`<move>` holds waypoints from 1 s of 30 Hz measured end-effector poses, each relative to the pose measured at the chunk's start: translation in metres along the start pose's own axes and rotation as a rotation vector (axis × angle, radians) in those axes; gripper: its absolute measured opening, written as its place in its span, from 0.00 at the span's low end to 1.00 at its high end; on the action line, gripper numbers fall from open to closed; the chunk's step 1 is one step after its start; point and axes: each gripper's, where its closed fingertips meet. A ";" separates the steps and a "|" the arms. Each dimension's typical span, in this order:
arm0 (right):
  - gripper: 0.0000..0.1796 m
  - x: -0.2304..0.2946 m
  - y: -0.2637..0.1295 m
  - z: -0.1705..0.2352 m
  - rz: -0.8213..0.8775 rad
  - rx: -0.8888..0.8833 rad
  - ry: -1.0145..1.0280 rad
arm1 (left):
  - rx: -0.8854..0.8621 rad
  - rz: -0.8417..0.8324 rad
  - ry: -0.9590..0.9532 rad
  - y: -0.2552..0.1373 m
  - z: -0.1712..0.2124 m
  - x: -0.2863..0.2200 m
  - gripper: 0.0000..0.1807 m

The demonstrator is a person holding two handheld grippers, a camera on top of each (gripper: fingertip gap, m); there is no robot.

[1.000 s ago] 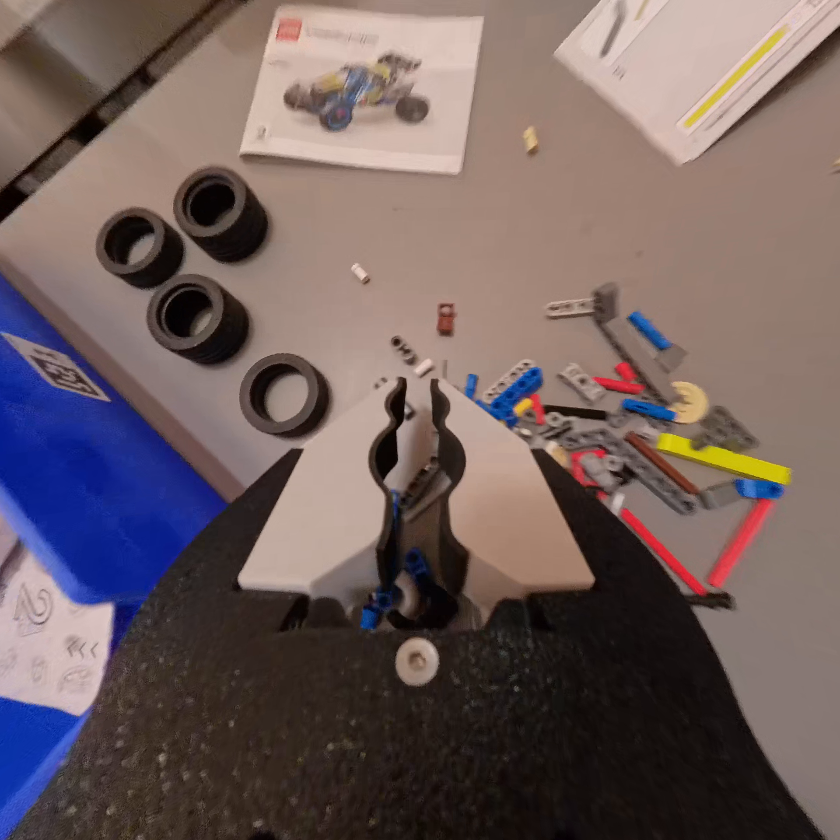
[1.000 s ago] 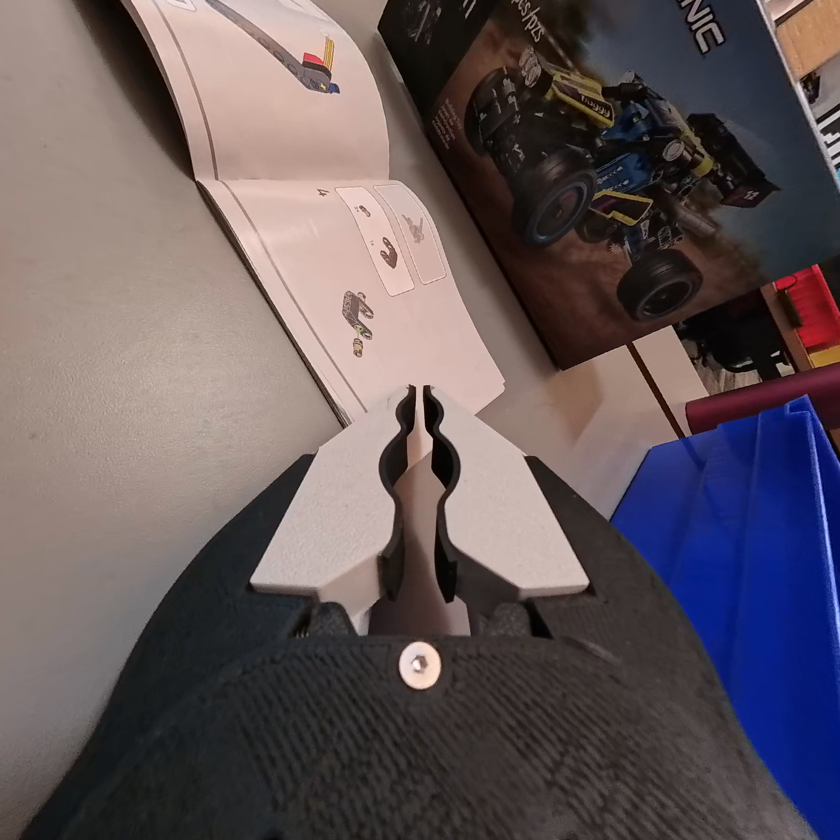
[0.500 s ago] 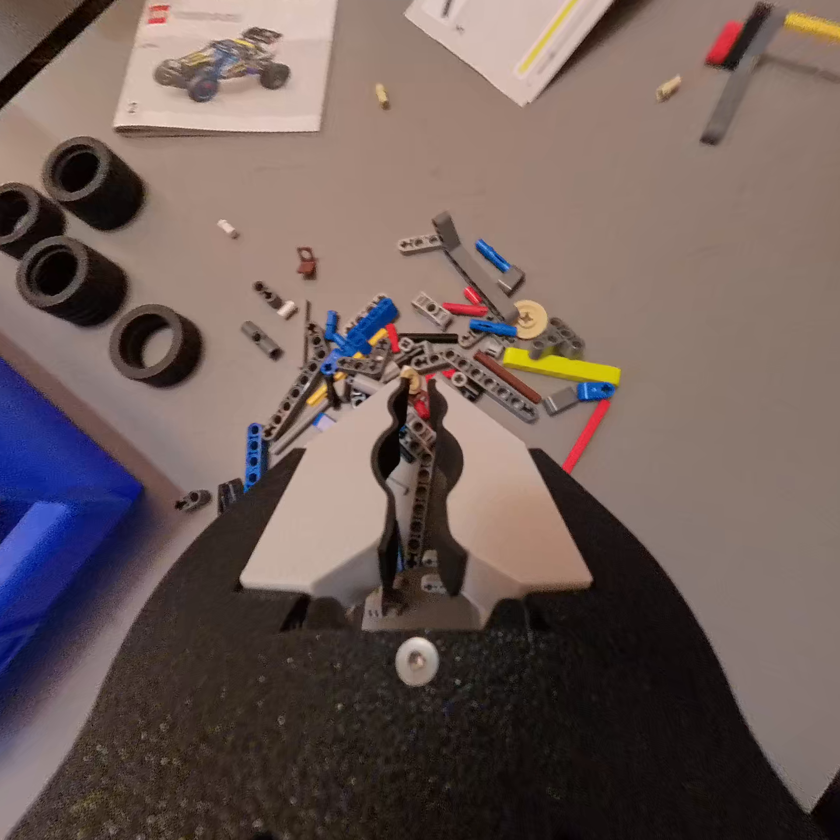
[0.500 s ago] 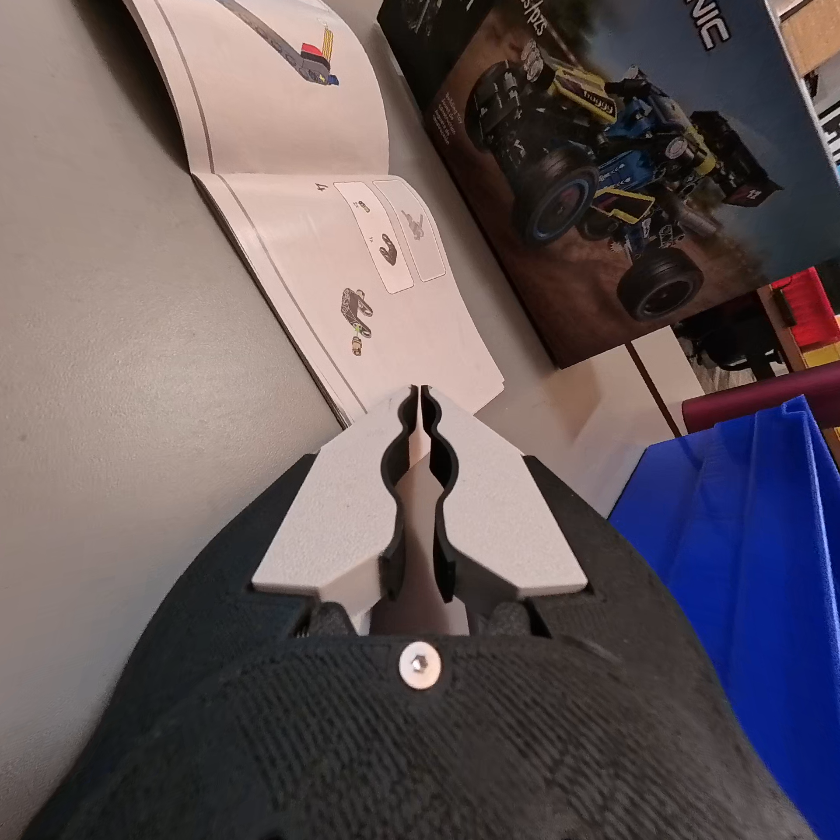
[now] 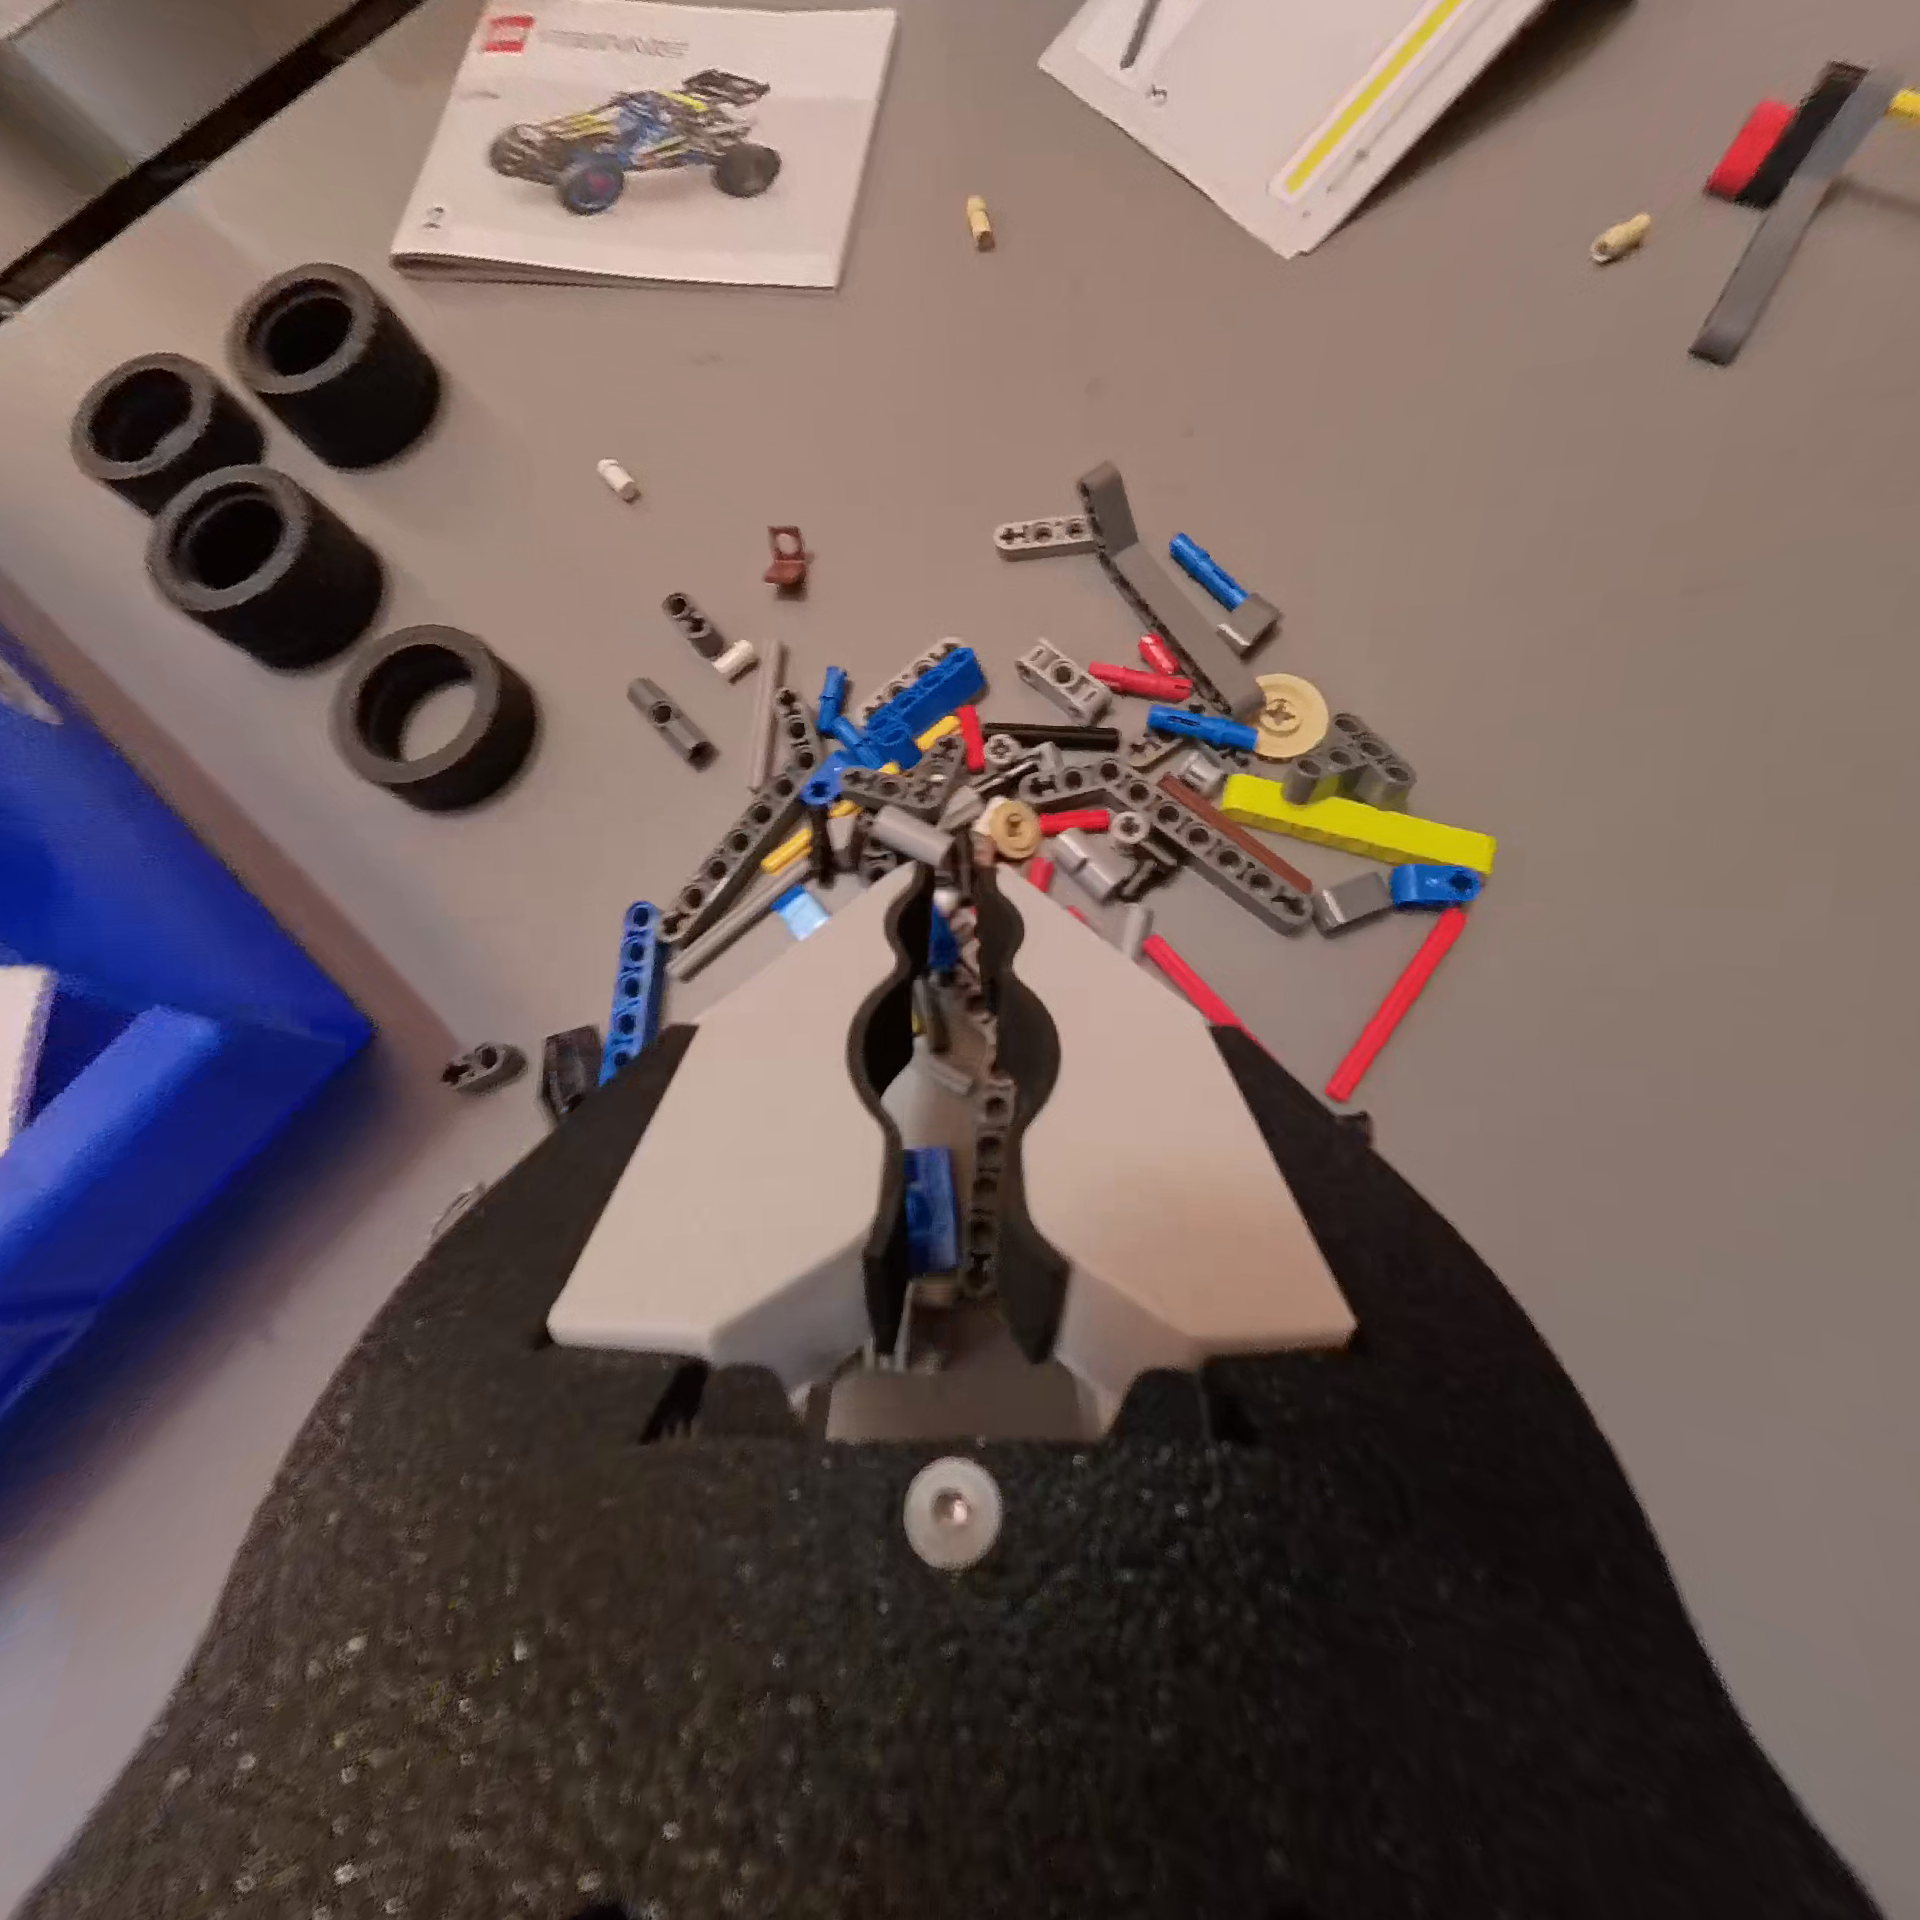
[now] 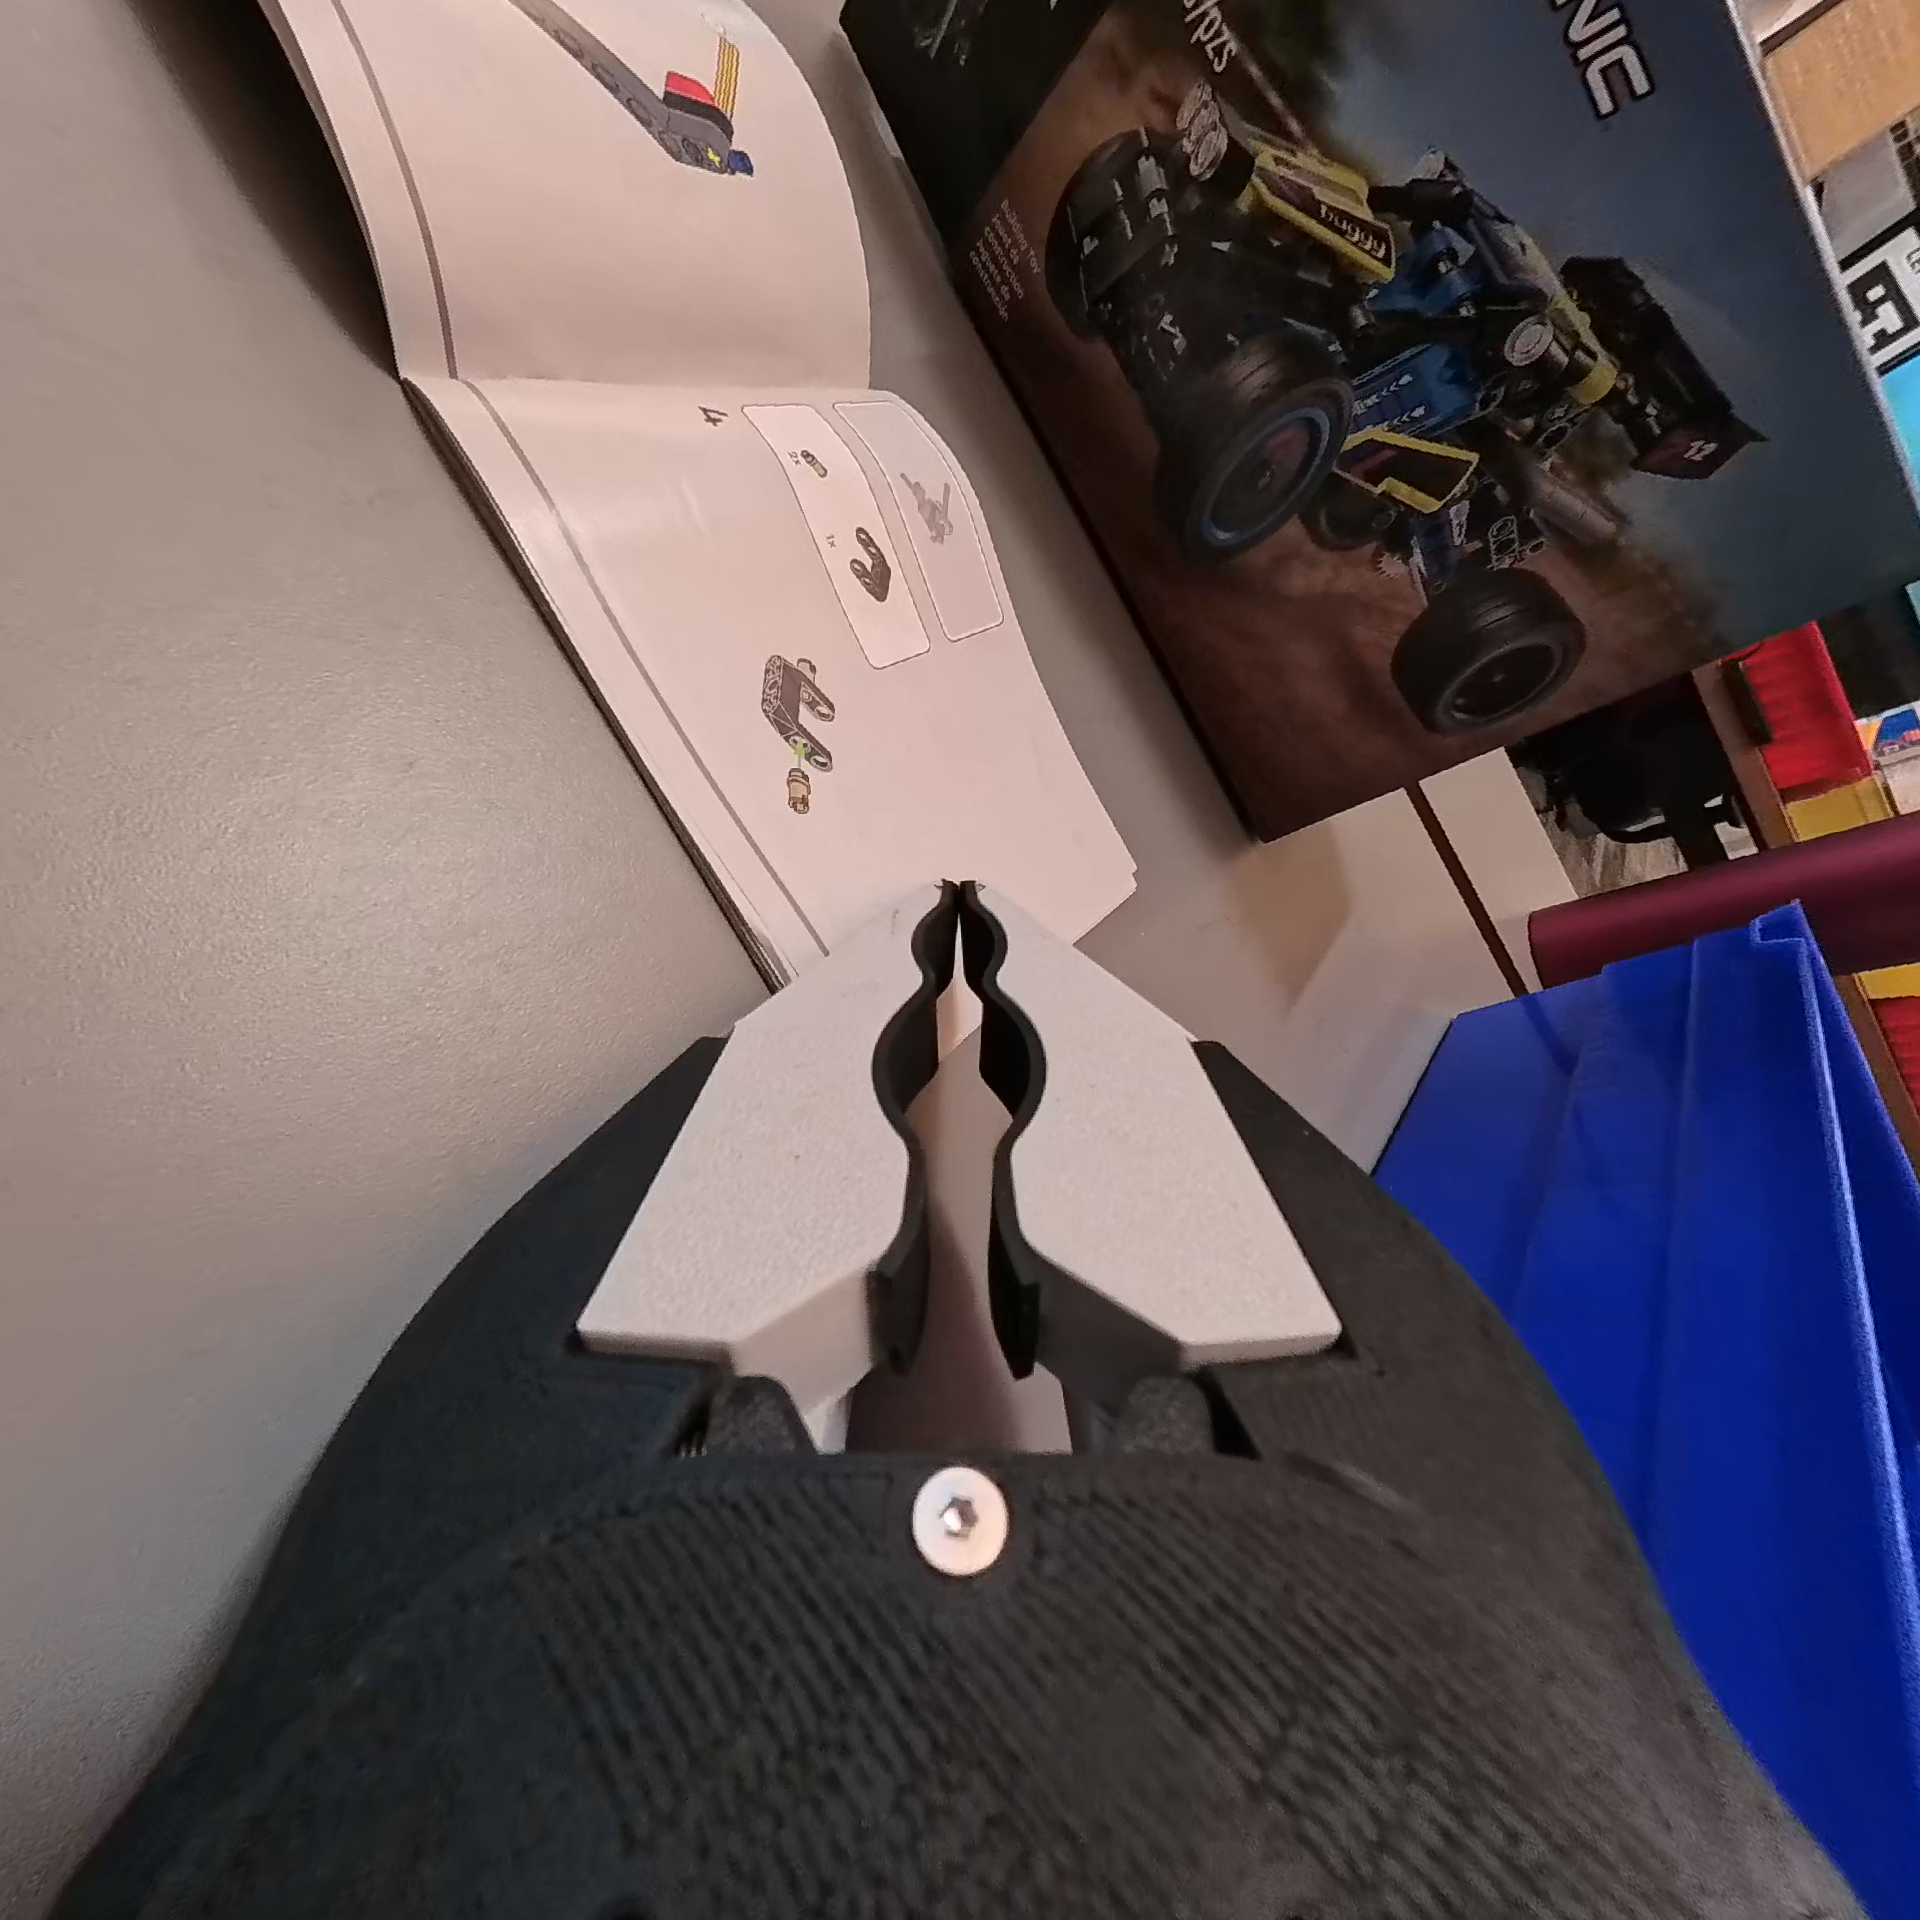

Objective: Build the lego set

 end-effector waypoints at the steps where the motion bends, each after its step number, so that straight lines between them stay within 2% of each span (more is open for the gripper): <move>1: 0.00 0.000 0.000 0.000 0.000 0.000 -0.001 | -0.001 -0.028 -0.008 -0.003 0.000 0.006 0.04; 4: 0.00 0.000 0.000 0.000 0.001 -0.001 -0.002 | -0.034 -0.153 -0.056 -0.015 -0.002 0.030 0.03; 7: 0.00 0.000 0.000 0.000 0.004 -0.005 -0.008 | -0.141 -0.242 -0.117 -0.031 -0.013 0.049 0.03; 14: 0.00 -0.002 0.003 0.000 0.023 -0.005 -0.021 | -0.173 -0.242 -0.108 -0.037 -0.025 0.055 0.03; 18: 0.00 -0.002 0.004 0.000 0.026 -0.003 -0.022 | -0.194 -0.042 -0.062 0.007 -0.067 0.029 0.06; 23: 0.00 -0.002 0.003 0.000 0.020 -0.005 -0.021 | -0.025 0.061 0.091 0.084 -0.115 0.014 0.08; 27: 0.00 0.000 0.002 -0.002 0.003 -0.016 -0.018 | 0.114 0.095 0.082 0.135 -0.118 0.020 0.08; 30: 0.00 0.001 0.000 -0.003 -0.008 -0.027 -0.011 | 0.144 0.122 0.051 0.153 -0.115 0.019 0.08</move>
Point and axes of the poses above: each gripper's, where its closed fingertips meet, y out along the fingers, z out of its underside, x = y × z across the jaws, and after that the axes turned 11 degrees about z, right-handed
